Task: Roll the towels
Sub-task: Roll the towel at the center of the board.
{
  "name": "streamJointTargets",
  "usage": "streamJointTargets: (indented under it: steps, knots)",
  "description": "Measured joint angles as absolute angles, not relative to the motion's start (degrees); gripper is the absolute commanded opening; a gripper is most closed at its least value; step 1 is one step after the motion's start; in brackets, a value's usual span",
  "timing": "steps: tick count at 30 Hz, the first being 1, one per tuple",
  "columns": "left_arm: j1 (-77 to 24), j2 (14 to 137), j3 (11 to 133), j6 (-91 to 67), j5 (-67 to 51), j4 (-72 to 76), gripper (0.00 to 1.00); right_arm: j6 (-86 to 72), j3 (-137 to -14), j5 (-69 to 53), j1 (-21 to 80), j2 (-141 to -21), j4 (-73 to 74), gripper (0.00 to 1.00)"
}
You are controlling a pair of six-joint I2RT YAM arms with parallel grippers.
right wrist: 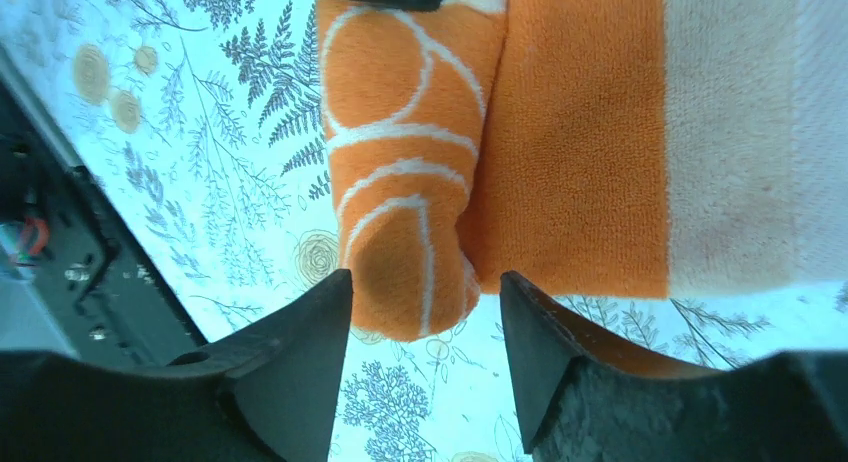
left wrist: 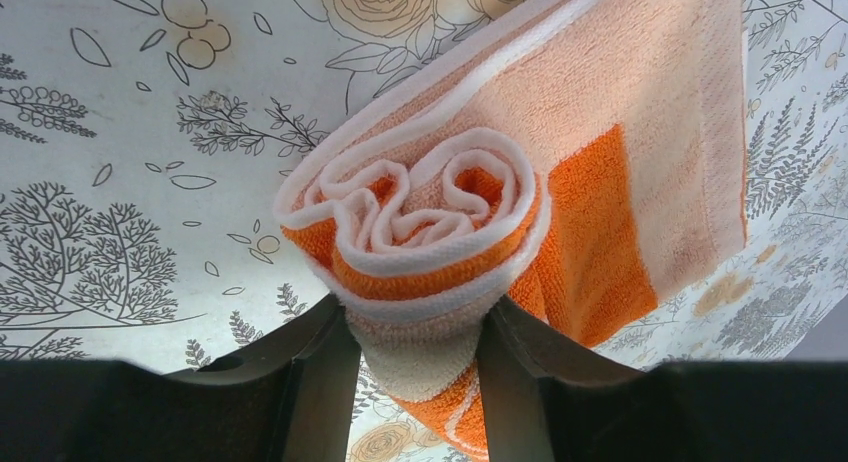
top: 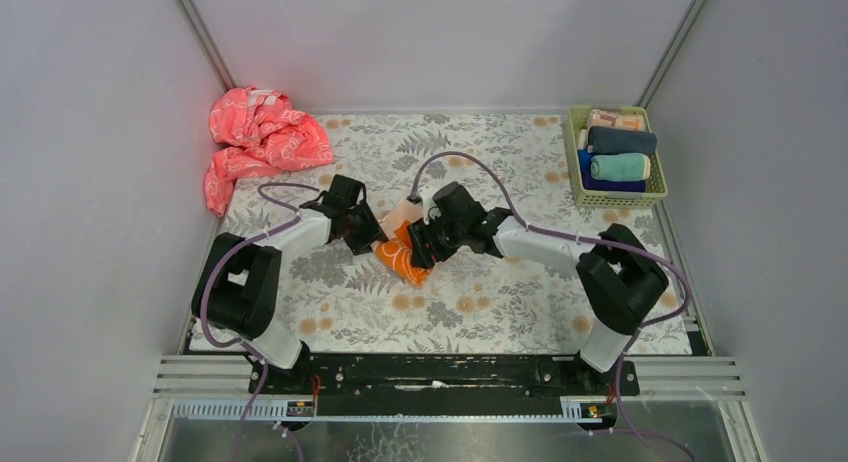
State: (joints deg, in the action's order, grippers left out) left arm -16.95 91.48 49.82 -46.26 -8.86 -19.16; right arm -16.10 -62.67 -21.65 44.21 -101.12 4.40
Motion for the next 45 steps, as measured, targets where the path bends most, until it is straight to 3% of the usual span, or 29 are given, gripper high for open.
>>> streamJointTargets:
  steps: [9, 19, 22, 25, 28, 33, 45]
  knots:
    - [-16.97, 91.83, 50.15, -45.56, -8.78, -19.59, 0.44, -4.89, -62.67, 4.62, 60.80, -94.52, 5.50, 0.67]
    - [-17.21, 92.36, 50.68, -45.21, -8.67, -19.99, 0.46, 3.36, -64.99, 20.18, 66.65, -105.82, 5.10, 0.66]
    - [-17.21, 92.47, 50.68, -45.17, -8.54, -19.97, 0.47, 4.67, -65.84, 22.15, 66.74, -107.72, 4.80, 0.61]
    - [-17.23, 92.62, 50.78, -45.06, -8.56, -19.97, 0.49, 5.91, -66.17, 23.16, 66.65, -108.97, 4.47, 0.45]
    - [-17.21, 92.64, 50.87, -44.77, -8.45, -19.99, 0.52, 6.24, -67.42, 22.11, 65.87, -109.89, 5.45, 0.29]
    - [-17.21, 92.62, 51.72, -44.05, -7.51, -20.73, 0.60, 5.37, -69.32, 14.00, 63.11, -109.73, 7.92, 0.13]
    - [-16.82, 82.52, 52.23, -44.88, -5.98, -24.12, 0.69, -7.57, -68.45, -24.16, 47.11, -109.73, 4.71, 0.07]
